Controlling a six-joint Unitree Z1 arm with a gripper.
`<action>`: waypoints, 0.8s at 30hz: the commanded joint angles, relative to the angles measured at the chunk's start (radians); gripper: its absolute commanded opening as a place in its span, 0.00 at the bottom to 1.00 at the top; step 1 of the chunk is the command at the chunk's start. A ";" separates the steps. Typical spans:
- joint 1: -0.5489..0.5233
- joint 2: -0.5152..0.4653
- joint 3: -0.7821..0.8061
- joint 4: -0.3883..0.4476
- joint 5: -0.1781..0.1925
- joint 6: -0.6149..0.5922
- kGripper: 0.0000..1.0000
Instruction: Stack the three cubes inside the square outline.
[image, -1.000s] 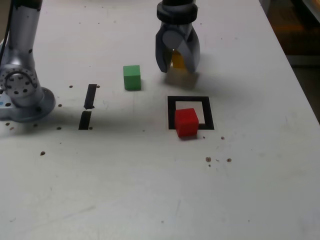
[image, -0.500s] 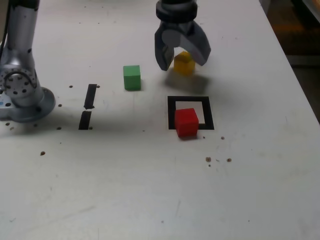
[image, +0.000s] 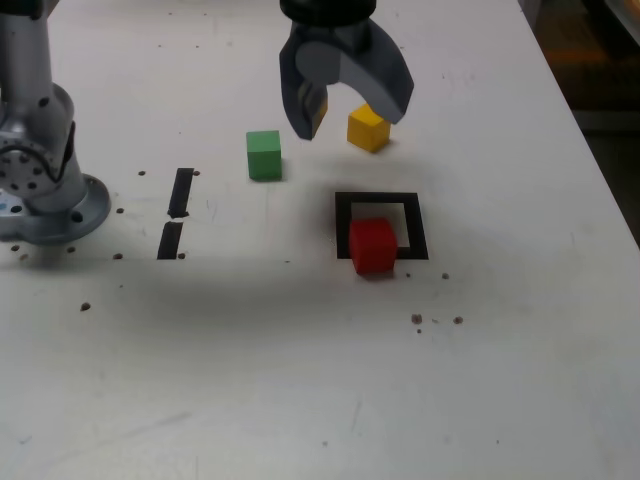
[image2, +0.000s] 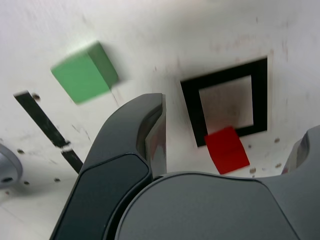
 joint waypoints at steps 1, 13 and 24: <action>-0.036 -0.008 -0.005 0.003 -0.005 -0.038 0.95; -0.131 0.058 0.001 -0.066 -0.089 -0.173 0.96; -0.123 0.113 0.058 -0.138 -0.145 -0.196 0.96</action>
